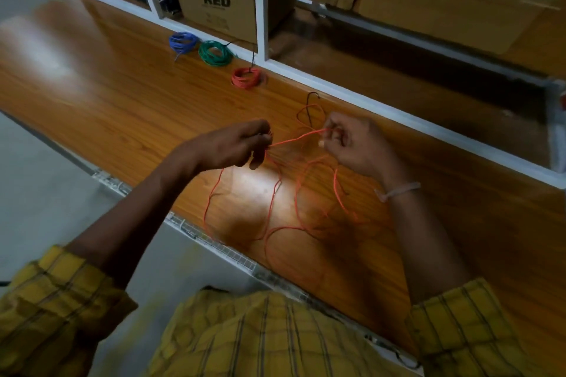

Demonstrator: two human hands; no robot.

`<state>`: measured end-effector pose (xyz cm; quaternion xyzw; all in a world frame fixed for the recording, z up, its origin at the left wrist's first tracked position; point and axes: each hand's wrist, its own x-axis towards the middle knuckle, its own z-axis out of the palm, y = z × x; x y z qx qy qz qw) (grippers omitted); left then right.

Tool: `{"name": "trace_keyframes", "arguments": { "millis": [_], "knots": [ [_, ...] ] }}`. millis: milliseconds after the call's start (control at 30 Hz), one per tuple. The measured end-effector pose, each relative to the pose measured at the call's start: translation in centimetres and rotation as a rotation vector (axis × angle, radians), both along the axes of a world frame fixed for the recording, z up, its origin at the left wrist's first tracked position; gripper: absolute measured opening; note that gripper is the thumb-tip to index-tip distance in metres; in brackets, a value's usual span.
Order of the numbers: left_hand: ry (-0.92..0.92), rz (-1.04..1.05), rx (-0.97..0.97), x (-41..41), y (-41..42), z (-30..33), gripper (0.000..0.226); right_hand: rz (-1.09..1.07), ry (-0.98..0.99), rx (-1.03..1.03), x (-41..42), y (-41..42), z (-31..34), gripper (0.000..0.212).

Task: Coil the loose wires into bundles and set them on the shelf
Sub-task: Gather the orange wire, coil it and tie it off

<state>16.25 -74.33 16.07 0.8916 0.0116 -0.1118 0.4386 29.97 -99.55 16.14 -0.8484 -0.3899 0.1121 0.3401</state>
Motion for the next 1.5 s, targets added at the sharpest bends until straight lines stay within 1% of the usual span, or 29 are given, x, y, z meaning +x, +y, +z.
{"name": "trace_keyframes", "arguments": {
  "millis": [67, 133, 233, 333, 400, 467, 533, 633, 733, 833, 900, 967, 1067, 1133, 1233, 1333, 1400, 1467, 1500],
  "knots": [
    [0.103, 0.001, -0.281, -0.9, -0.4, 0.3, 0.026, -0.04, -0.044, 0.088, 0.2, 0.6, -1.0, 0.005],
    [0.149, -0.057, -0.542, -1.7, -0.5, 0.4, 0.026, -0.075, -0.078, 0.142, 0.5, 1.4, -2.1, 0.003],
    [0.19, -0.127, -0.952, -2.1, 0.2, 0.4, 0.028, -0.086, -0.101, 0.141, 0.9, 2.8, -3.9, 0.003],
    [0.192, -0.175, -1.272, -2.1, 1.5, 0.7, 0.026, -0.065, -0.085, 0.109, 0.9, 4.3, -5.6, 0.016],
    [0.191, -0.226, -1.461, -1.9, 2.4, 1.2, 0.027, -0.091, -0.025, 0.088, 0.9, 5.2, -6.6, 0.027],
    [0.198, -0.267, -1.658, -1.6, 3.4, 2.2, 0.028, -0.129, 0.019, 0.082, 0.9, 5.9, -7.4, 0.033],
    [0.182, -0.282, -1.793, -1.2, 4.3, 3.2, 0.028, -0.162, 0.042, 0.065, 1.0, 6.5, -8.1, 0.035],
    [0.142, -0.266, -1.883, -0.8, 5.5, 4.5, 0.027, -0.179, -0.004, -0.02, 1.2, 6.9, -8.8, 0.04],
    [0.12, -0.2, -1.889, -0.1, 6.4, 5.1, 0.028, -0.184, -0.003, -0.034, 1.0, 6.5, -8.9, 0.052],
    [0.097, -0.112, -1.822, 1.0, 7.3, 4.8, 0.032, -0.239, 0.101, 0.012, 0.0, 5.9, -8.4, 0.058],
    [0.089, -0.081, -1.779, 1.5, 7.8, 4.3, 0.037, -0.244, 0.18, 0.055, -0.6, 5.7, -7.9, 0.059],
    [0.084, -0.068, -1.731, 1.8, 7.9, 3.8, 0.038, -0.226, 0.295, 0.087, -0.9, 5.2, -7.0, 0.06],
    [0.108, -0.091, -1.7, 2.1, 7.9, 3.3, 0.03, -0.146, 0.457, 0.118, -1.2, 4.1, -4.9, 0.05],
    [0.13, -0.113, -1.686, 2.2, 7.9, 3.2, 0.029, -0.118, 0.483, 0.137, -1.5, 4.0, -3.7, 0.037],
    [0.127, -0.13, -1.627, 2.4, 7.7, 3.2, 0.031, -0.129, 0.451, 0.253, -1.4, 5.6, -2.7, 0.025],
    [0.13, -0.135, -1.621, 2.5, 7.4, 3.2, 0.035, -0.076, 0.43, 0.288, -1.7, 8.5, -1.9, 0.029],
    [0.129, -0.13, -1.638, 2.5, 7.2, 3.2, 0.039, 0.004, 0.487, 0.263, -2.5, 10.2, -1.8, 0.033],
    [0.105, -0.124, -1.658, 2.4, 7.1, 3.4, 0.044, 0.045, 0.532, 0.262, -3.3, 11.4, -2.1, 0.022],
    [0.083, -0.124, -1.686, 2.3, 7.0, 3.5, 0.046, 0.022, 0.55, 0.281, -3.8, 11.9, -2.4, 0.024]
  ]
}}
